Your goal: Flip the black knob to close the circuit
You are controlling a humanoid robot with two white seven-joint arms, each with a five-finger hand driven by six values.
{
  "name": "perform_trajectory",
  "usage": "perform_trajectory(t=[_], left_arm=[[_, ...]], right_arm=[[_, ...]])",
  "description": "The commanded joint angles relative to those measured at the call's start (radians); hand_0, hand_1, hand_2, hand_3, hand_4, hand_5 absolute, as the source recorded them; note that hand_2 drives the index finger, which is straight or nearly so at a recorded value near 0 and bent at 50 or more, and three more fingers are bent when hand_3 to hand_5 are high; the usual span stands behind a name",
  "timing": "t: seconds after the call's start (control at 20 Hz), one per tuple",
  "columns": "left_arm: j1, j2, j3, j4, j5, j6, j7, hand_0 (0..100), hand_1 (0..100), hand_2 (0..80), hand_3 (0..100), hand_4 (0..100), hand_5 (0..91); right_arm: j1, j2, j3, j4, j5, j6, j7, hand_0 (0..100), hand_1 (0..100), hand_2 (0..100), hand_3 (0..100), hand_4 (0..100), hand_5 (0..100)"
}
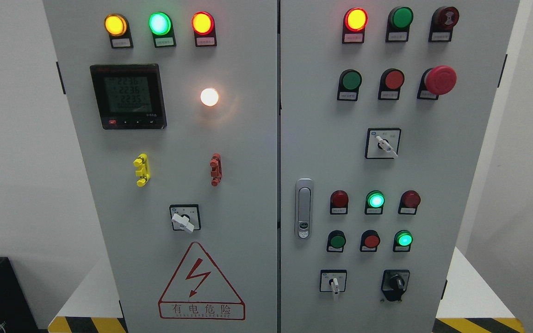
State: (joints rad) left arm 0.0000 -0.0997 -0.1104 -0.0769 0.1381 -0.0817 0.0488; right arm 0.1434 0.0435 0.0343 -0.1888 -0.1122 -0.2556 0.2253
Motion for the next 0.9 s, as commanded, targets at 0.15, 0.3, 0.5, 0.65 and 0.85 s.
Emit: perform_trajectory(t=[0.15, 0.3, 0.5, 0.65, 0.85], left_arm=[[0.021, 0.0, 0.0, 0.0, 0.0, 0.0, 0.0, 12, 56, 0.0, 0, 0, 0.0], [0.021, 0.0, 0.0, 0.0, 0.0, 0.0, 0.0, 12, 56, 0.0, 0, 0, 0.0], [0.021, 0.0, 0.0, 0.0, 0.0, 0.0, 0.0, 12, 56, 0.0, 0, 0, 0.0], [0.021, 0.0, 0.0, 0.0, 0.0, 0.0, 0.0, 12, 56, 0.0, 0, 0, 0.0], [0.021, 0.0, 0.0, 0.0, 0.0, 0.0, 0.0, 12, 56, 0.0, 0, 0, 0.0]], right_arm=[[0.128, -0.063, 0.223, -0.354, 0.015, -0.05, -0.151, 0, 21, 3, 9, 0, 0], [0.162, -0.094, 0.237, -0.483, 0.069, -0.05, -0.205, 0, 21, 8, 14, 6, 0], [0.182, -0.106, 0.236, -0.63, 0.163, -0.045, -0.259, 0, 21, 13, 23, 16, 0], [0.194, -0.12, 0.231, -0.739, 0.235, -0.04, -0.288, 0, 22, 17, 30, 23, 0], [0.197, -0.134, 0.214, -0.843, 0.325, -0.031, -0.293, 0, 22, 26, 42, 33, 10]])
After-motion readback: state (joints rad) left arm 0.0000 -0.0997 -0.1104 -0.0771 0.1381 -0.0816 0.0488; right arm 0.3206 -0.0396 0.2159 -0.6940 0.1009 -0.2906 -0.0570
